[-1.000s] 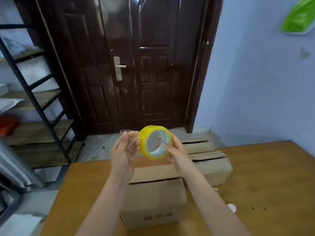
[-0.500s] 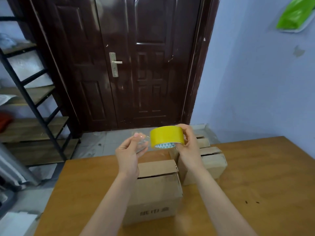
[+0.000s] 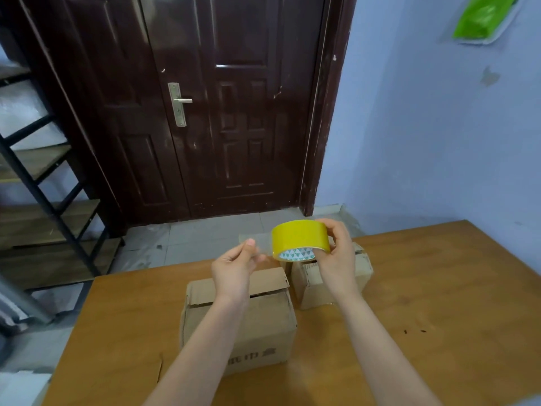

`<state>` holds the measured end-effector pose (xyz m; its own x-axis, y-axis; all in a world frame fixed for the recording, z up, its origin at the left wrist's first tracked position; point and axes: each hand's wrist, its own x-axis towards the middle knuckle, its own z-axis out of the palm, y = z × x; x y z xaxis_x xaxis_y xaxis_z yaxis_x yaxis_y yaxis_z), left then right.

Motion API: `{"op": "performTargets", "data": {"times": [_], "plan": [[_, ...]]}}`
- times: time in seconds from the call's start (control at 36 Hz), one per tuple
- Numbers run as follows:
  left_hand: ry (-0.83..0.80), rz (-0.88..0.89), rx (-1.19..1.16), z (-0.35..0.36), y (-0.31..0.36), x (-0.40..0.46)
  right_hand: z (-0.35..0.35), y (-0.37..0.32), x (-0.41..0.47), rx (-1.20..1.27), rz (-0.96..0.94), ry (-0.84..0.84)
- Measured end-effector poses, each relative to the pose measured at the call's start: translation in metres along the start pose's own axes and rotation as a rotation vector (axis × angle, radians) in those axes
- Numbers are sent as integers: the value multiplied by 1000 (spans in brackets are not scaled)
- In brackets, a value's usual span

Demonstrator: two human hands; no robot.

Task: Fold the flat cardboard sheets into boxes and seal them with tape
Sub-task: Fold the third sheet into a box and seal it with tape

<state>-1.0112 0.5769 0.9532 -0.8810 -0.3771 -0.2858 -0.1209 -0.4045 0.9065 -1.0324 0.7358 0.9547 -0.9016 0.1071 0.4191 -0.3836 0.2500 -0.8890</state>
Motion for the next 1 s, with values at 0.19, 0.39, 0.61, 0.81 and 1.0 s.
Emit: {"op": "performTargets", "data": {"times": [0.19,0.39,0.61,0.81,1.0], "plan": [[-47,-83,-100,15,-10,-3,-20,10,-5,-48,54,65],[-106,24,93,27,-27,-5,-45,25,-12,-96,130,119],[-187,323,645,42,-50,-15,-73,37,-28,-91,151,174],[-233,408,752,47,-68,-23,-92,49,-34,-118,191,185],[-182,414,754,37,-75,-22,-89,51,-43,-114,207,156]]}}
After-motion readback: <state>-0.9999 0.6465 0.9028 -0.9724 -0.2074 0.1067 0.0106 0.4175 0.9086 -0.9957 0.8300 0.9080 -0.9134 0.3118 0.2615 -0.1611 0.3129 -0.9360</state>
